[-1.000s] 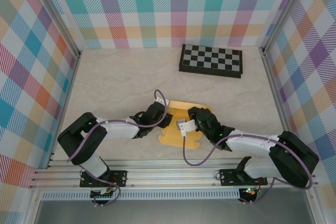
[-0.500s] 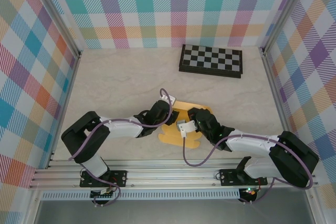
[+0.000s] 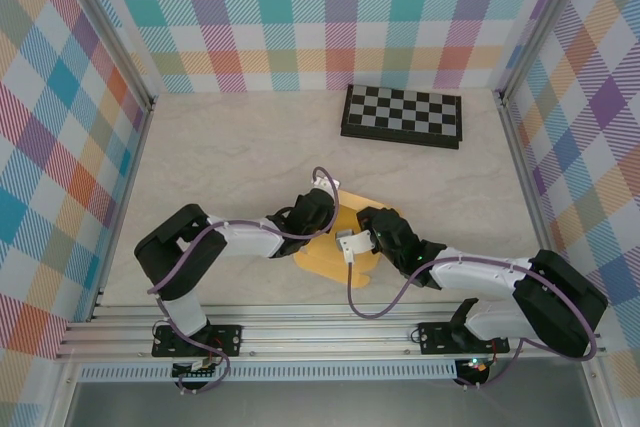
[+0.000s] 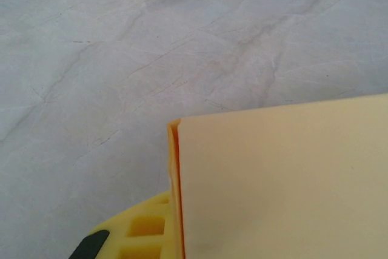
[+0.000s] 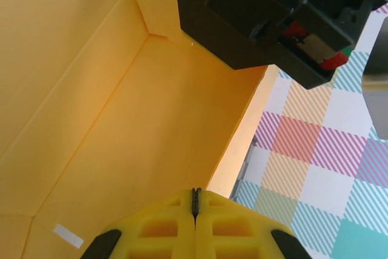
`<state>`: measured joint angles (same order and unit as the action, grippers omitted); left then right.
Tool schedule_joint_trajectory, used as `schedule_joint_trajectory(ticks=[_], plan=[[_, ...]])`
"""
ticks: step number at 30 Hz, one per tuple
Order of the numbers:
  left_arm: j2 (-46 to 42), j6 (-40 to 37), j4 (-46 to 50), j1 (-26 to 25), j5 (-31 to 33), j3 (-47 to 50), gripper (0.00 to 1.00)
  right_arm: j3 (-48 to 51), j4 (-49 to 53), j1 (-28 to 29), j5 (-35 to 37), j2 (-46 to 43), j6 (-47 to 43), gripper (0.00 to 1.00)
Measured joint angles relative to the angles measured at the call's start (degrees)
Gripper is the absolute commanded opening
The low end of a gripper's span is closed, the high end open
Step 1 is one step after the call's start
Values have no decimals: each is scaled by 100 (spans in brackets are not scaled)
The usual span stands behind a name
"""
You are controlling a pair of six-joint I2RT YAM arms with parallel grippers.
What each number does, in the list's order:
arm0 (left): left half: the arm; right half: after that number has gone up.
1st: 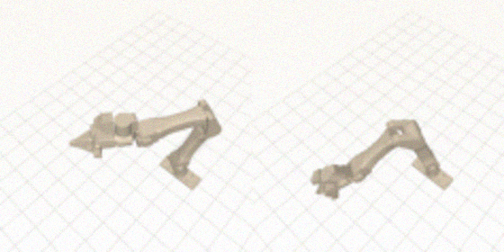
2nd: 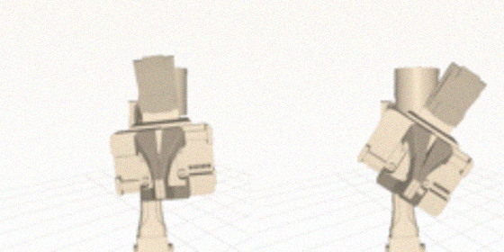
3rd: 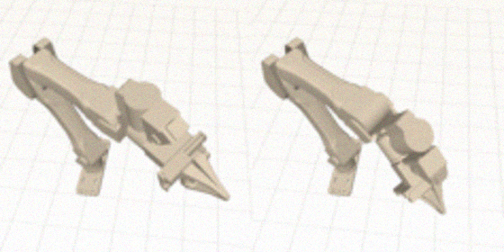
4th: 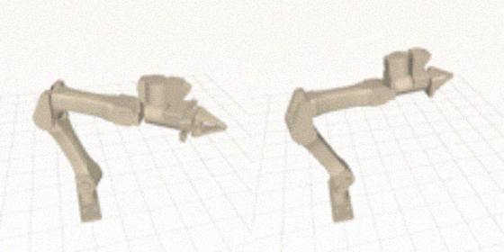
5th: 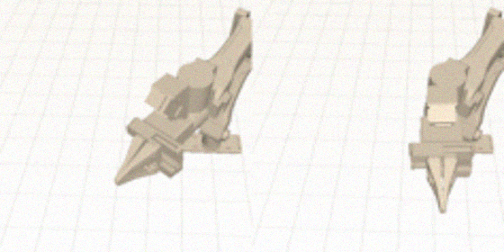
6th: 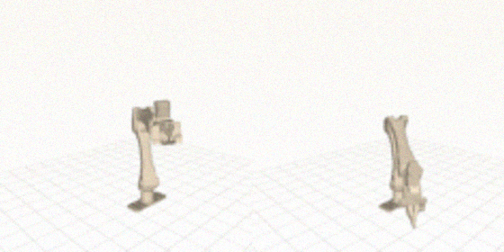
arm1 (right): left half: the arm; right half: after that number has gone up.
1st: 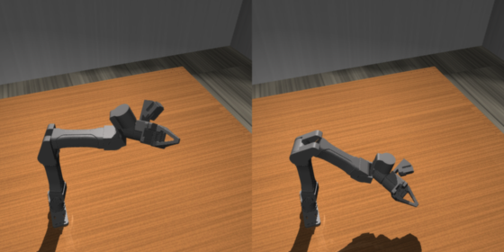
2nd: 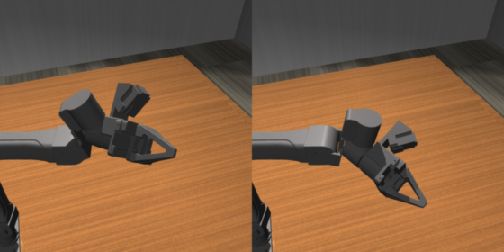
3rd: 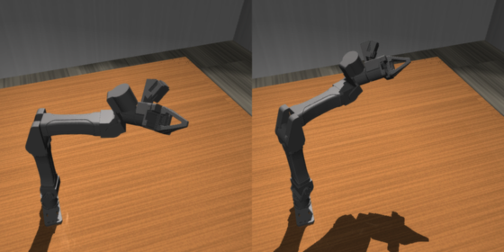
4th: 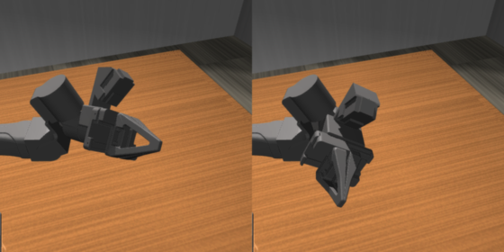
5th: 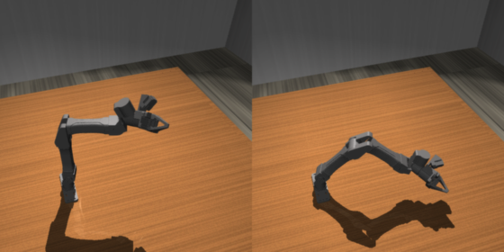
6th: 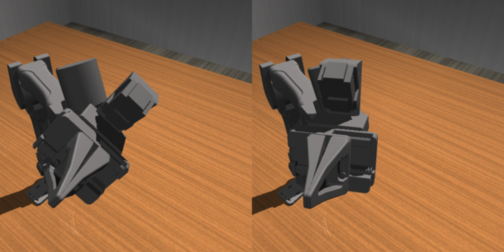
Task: Fold the paper box
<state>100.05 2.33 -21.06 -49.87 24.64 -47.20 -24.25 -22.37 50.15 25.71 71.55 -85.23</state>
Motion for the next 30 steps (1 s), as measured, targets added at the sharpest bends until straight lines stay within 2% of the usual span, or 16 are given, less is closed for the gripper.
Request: schedule_joint_trajectory(ticks=[5,9,14,21,22,26,30], plan=[[39,17,-46,0,87,0,3,-323,595,-87,-140,-149,643,13],[42,-42,-269,0,146,103,3,-542,1386,-367,-581,-774,1362,26],[68,-57,-553,0,188,258,3,-1403,2459,-656,-1200,-1276,2612,37],[72,-162,-916,0,205,448,3,-2439,3158,-1123,-1694,-739,4771,39],[72,-184,-951,0,203,468,3,-2505,3185,-1239,-1762,-592,5095,42],[72,-234,-1056,0,203,516,3,-2662,3298,-1585,-1910,105,6269,41],[74,-280,-1093,0,199,538,4,-2662,3390,-1646,-2122,551,6979,42]])
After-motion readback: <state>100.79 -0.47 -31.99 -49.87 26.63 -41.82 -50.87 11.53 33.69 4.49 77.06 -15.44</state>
